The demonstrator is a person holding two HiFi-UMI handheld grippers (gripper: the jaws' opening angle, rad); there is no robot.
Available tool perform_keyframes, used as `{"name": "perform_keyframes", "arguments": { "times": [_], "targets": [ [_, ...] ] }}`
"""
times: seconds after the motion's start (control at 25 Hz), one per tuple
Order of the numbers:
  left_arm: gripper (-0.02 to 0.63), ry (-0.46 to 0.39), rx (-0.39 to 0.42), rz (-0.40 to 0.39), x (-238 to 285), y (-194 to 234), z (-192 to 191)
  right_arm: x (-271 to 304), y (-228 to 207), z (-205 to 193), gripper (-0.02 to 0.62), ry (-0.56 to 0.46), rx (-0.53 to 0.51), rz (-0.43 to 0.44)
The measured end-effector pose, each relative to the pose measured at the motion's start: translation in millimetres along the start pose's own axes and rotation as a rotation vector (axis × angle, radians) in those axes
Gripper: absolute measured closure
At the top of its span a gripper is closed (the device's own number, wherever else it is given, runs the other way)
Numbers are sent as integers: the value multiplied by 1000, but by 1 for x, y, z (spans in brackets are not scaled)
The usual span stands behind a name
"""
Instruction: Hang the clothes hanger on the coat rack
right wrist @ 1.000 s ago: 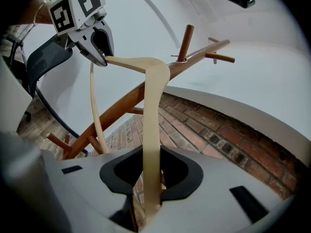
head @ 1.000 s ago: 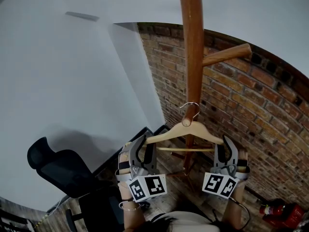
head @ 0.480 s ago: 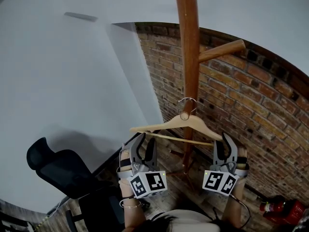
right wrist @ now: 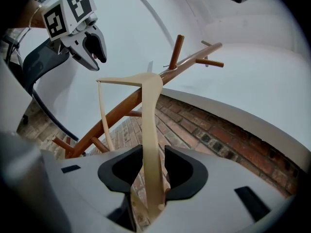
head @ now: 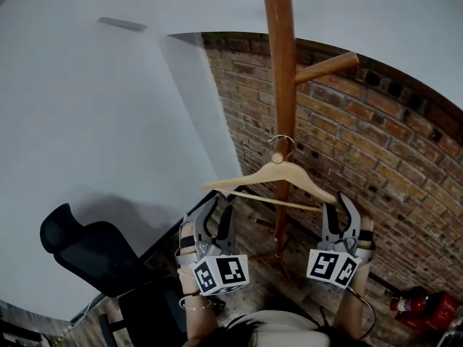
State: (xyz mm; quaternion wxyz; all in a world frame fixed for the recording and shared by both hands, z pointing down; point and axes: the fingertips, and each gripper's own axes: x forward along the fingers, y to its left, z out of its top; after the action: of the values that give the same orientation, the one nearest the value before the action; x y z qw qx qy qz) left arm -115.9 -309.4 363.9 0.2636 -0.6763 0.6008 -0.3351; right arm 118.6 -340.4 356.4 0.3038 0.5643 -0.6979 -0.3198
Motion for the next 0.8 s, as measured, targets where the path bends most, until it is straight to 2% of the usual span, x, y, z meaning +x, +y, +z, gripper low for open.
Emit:
{"name": "perform_keyframes", "arguments": {
  "times": [0.8],
  "targets": [
    [463, -55, -16, -34, -65, -10, -7, -71, 15, 9, 453, 28, 40, -40]
  ]
}}
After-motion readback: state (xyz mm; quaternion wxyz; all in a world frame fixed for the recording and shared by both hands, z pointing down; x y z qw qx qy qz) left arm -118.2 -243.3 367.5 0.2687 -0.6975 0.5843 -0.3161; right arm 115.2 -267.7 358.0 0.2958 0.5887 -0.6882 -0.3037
